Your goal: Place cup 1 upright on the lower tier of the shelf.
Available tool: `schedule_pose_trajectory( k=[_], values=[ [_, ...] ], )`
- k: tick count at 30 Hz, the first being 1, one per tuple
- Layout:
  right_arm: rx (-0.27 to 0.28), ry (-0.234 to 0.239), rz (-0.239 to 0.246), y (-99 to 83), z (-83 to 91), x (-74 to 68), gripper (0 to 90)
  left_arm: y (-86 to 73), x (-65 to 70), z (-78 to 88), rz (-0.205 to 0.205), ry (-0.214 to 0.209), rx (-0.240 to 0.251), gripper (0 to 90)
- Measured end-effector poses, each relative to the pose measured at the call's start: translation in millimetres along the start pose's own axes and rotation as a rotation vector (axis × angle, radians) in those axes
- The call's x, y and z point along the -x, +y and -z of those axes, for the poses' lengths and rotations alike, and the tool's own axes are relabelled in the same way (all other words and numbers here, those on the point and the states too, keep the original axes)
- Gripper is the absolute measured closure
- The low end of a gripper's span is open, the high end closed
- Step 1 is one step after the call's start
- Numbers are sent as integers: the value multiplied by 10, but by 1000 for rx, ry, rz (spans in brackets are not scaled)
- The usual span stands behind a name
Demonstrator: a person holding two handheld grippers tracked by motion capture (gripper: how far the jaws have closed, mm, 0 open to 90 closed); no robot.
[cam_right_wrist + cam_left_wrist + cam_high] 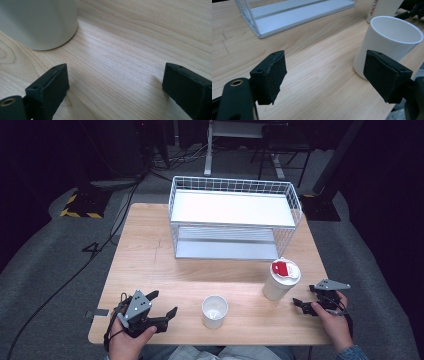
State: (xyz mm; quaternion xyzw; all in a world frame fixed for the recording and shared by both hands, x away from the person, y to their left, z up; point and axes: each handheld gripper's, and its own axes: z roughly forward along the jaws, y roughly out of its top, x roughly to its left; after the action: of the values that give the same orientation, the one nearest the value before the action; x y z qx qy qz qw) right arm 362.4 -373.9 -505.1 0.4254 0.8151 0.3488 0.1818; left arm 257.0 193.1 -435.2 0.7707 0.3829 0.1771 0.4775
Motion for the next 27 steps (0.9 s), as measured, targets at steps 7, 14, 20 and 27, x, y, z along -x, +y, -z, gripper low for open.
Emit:
schedule_pose_trajectory(
  k=[7,14,20,27],
  values=[
    [0,0,0,0,0,0,71,14,177,-79,-32,-85,18,191],
    [0,0,0,0,0,0,70,36,303,-121,-36,-123,39,189],
    [0,-1,-1,0,0,-1,71,42,397,-197,-45,-158,64,183],
    [0,0,0,0,0,0,70,20,466,-302,-37,-199,94,161]
  ],
)
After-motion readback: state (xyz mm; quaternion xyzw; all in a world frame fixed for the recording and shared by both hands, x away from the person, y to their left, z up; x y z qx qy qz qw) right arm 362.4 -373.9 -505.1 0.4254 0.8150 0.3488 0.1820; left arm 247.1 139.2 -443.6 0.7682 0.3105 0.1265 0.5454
